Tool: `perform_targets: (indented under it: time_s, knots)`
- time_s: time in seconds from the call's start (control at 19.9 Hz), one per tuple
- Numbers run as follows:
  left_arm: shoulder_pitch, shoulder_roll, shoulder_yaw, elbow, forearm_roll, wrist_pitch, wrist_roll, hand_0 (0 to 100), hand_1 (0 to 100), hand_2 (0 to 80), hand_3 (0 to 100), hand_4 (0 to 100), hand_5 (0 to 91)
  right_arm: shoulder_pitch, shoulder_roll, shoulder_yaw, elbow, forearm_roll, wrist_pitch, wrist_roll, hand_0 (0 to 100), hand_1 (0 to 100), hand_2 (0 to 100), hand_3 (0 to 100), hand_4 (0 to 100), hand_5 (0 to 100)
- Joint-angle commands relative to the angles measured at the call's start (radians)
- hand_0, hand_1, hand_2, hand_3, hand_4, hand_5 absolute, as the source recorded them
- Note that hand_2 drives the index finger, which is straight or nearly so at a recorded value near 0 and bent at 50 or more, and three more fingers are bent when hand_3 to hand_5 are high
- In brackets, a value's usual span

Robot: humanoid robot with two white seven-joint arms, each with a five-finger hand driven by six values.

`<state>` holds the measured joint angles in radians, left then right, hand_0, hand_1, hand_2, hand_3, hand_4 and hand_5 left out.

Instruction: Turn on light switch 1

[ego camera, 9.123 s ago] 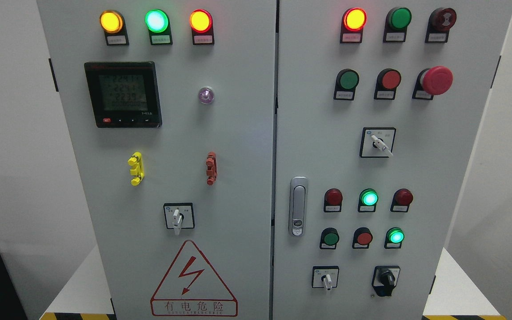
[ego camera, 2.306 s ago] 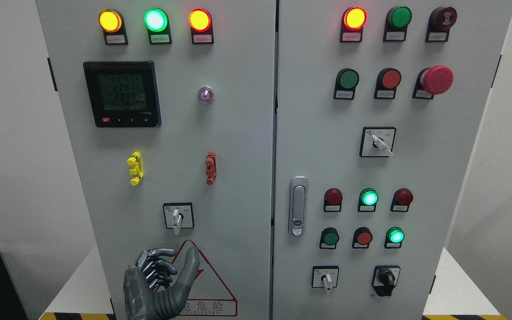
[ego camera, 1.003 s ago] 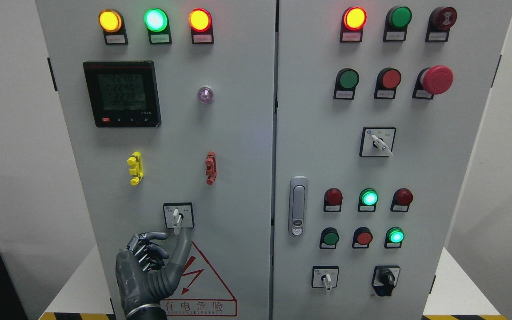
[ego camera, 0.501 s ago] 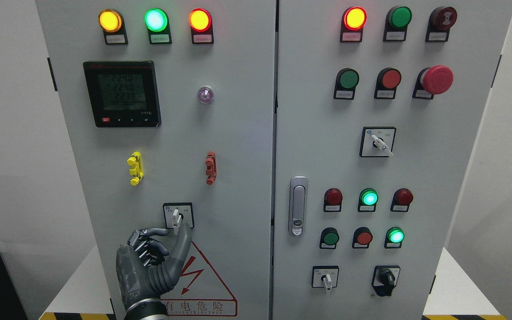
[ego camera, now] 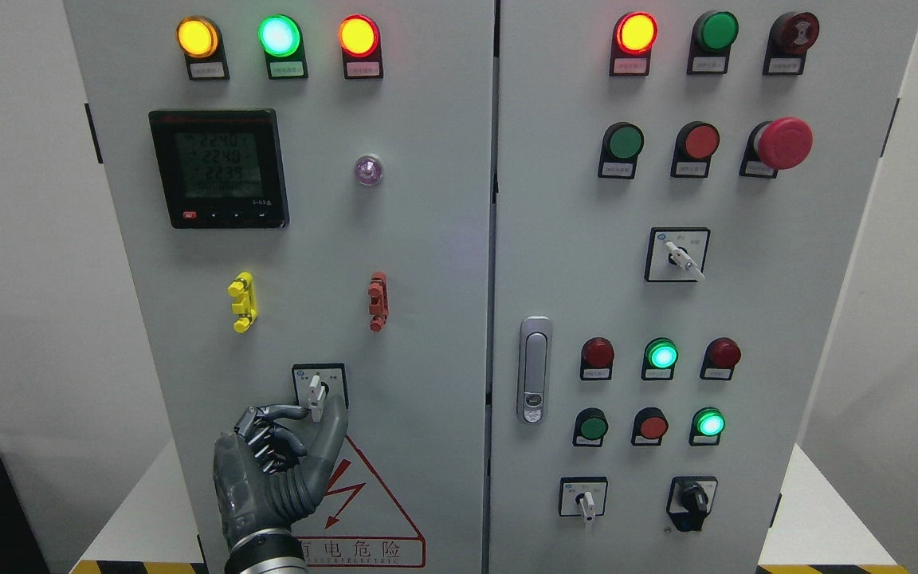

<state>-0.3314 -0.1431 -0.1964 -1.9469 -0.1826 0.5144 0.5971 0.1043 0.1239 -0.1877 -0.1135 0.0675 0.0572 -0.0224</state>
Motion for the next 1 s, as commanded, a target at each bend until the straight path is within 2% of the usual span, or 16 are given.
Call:
perform_targets:
  time_s: [0.0, 0.95]
  knots:
    - [-0.008, -0.001, 0.0, 0.0, 0.0, 0.006, -0.002, 0, 63, 57.1, 95, 94, 86.1, 0.0, 0.0, 0.001, 0.0, 0.0, 0.0, 0.001, 0, 0, 0, 0, 0, 0]
    - [-0.017, -0.003, 0.0, 0.002, 0.0, 0.023, -0.006, 2, 56, 58.1, 95, 94, 86.0, 0.0, 0.0, 0.001, 0.0, 0.0, 0.0, 0.001, 0, 0, 0, 0, 0, 0]
